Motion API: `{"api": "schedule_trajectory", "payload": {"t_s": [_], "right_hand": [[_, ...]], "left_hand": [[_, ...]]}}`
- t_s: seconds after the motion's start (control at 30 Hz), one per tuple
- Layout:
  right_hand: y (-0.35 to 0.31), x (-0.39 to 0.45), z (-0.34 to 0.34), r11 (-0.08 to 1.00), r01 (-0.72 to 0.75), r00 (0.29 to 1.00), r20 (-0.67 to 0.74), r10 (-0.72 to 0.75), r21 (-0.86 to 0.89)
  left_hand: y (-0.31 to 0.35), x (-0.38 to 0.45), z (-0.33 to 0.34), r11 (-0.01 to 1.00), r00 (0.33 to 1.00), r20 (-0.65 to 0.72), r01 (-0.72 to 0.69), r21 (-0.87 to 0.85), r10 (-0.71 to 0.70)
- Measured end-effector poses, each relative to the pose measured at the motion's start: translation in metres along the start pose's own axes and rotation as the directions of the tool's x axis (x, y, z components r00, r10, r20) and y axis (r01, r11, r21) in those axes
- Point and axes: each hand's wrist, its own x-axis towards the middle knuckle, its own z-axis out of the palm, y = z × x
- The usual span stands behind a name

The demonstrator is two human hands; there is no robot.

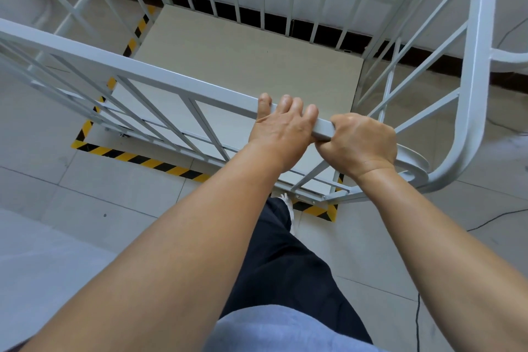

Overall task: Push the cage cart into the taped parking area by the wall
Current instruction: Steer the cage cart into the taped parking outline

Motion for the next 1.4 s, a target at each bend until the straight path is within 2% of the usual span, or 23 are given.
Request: {"api": "schedule_trajectory", "payload": {"t_s": [0.27,0.97,1.13,1.4], "right_hand": [[0.004,0.0,0.0,0.999,0.039,0.999,-0.006,-0.039,0.023],[-0.003,0.001,-0.009,0.999,-0.032,0.997,0.066,0.032,-0.013],[-0.007,0.002,-0.008,1.0,-0.021,0.996,0.081,0.022,-0.009],[-0.01,0.009,-0.008,1.0,-0.01,0.997,0.081,0.008,0.027]], "left_hand": [[0.002,0.003,0.002,1.0,1.0,-0.011,-0.01,0.019,0.01],[0.0,0.006,0.006,0.998,1.0,0.022,0.008,-0.059,-0.007],[-0.007,0.005,0.003,0.994,0.999,0.041,-0.027,-0.11,0.031],[-0.017,0.003,-0.006,0.992,0.996,0.043,-0.079,-0.096,0.084]]}}
